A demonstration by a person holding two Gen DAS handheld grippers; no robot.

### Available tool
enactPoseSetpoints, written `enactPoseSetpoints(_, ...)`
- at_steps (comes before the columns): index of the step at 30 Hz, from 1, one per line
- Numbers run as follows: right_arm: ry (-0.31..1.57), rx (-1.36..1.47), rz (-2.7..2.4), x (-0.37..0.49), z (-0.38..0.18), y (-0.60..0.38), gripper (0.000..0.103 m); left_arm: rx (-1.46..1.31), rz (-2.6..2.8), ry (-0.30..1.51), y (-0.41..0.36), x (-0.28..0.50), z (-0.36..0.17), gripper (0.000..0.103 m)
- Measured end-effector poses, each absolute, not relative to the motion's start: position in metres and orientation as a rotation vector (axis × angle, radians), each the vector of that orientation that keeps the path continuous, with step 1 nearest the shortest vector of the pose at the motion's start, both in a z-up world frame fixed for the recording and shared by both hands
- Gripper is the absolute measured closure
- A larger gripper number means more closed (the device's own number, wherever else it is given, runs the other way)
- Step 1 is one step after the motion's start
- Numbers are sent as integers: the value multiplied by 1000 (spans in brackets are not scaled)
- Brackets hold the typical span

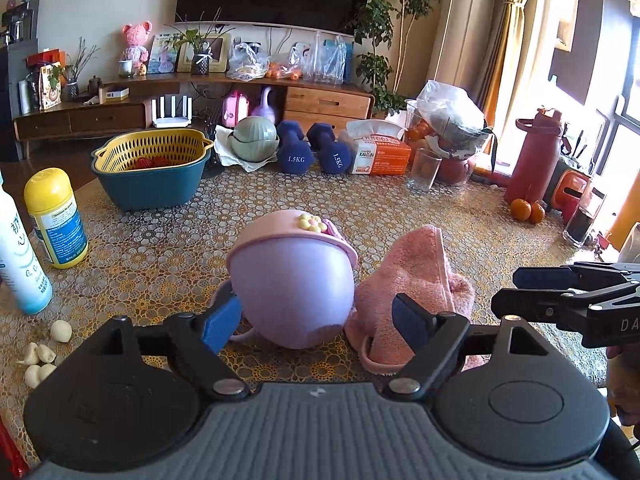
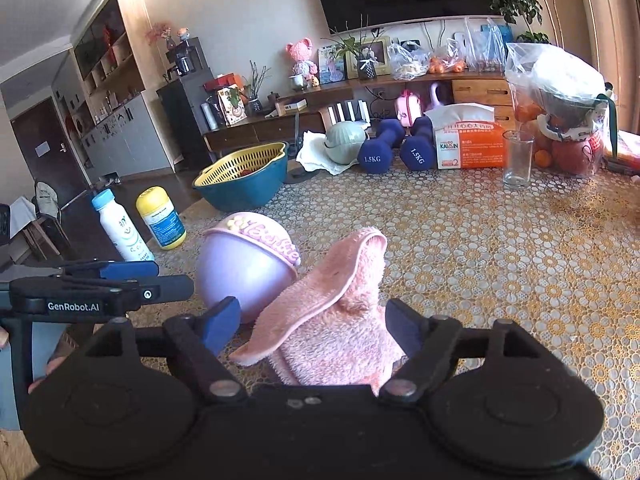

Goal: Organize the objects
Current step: 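Lower the towel beside the mug and open the right gripper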

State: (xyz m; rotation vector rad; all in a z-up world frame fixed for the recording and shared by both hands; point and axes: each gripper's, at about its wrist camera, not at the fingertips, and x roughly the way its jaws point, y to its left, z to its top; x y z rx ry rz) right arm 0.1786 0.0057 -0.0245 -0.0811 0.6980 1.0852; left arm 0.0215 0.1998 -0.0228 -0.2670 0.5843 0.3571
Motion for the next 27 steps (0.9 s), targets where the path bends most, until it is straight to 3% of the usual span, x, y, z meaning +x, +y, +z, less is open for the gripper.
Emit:
enactPoseSetpoints(3, 672, -88, 1090, 167, -22, 0, 21, -277, 358, 577, 194, 14, -22, 14)
enactPoseSetpoints(6, 644, -94, 1082, 159, -19, -5, 21, -274, 360, 568, 187, 7, -21, 0)
enactPoseSetpoints(27, 594, -78, 1058, 135, -20, -27, 20, -229, 350, 534, 149, -10, -25, 0)
